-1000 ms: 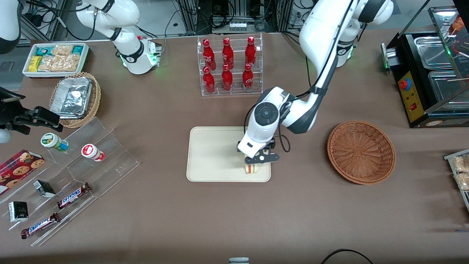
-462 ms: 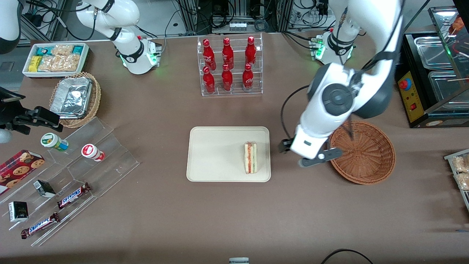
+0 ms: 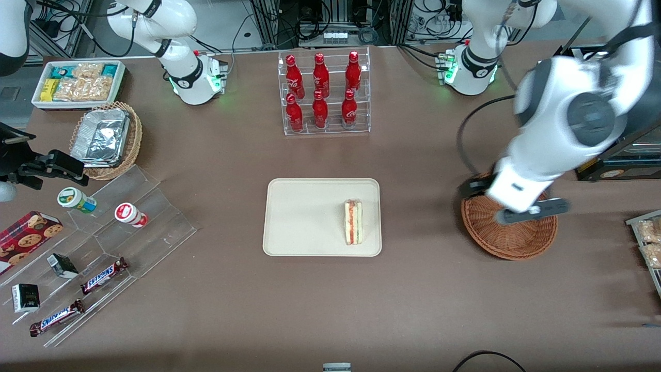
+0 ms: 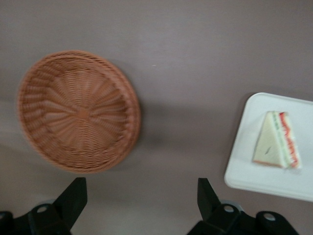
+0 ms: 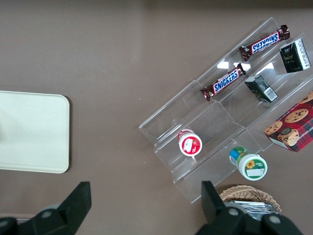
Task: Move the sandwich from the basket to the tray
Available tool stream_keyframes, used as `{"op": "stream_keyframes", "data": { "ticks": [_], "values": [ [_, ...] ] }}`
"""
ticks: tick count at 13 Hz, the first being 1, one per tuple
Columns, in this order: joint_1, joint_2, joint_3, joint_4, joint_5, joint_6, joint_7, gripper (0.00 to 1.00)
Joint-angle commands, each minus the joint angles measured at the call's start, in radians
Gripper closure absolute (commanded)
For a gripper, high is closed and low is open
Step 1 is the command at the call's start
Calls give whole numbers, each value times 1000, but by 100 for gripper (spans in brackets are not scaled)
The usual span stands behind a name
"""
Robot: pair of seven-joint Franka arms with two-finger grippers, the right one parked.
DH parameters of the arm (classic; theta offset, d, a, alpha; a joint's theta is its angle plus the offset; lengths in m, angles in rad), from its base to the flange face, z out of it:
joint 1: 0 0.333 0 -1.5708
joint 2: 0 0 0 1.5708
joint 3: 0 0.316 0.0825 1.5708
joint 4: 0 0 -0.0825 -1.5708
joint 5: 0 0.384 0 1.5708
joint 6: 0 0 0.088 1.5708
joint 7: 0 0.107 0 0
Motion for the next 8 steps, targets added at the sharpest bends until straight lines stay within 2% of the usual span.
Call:
{"op": "stream_keyframes", "data": {
  "ticks": [1,3,8],
  "values": [
    [79,-85,-16,-39,5,-54,71,0],
    [93,-116,-13,-36,12,-104,172,0],
    [188,-218,-20,-39,13,-164,187,0]
  ]
}}
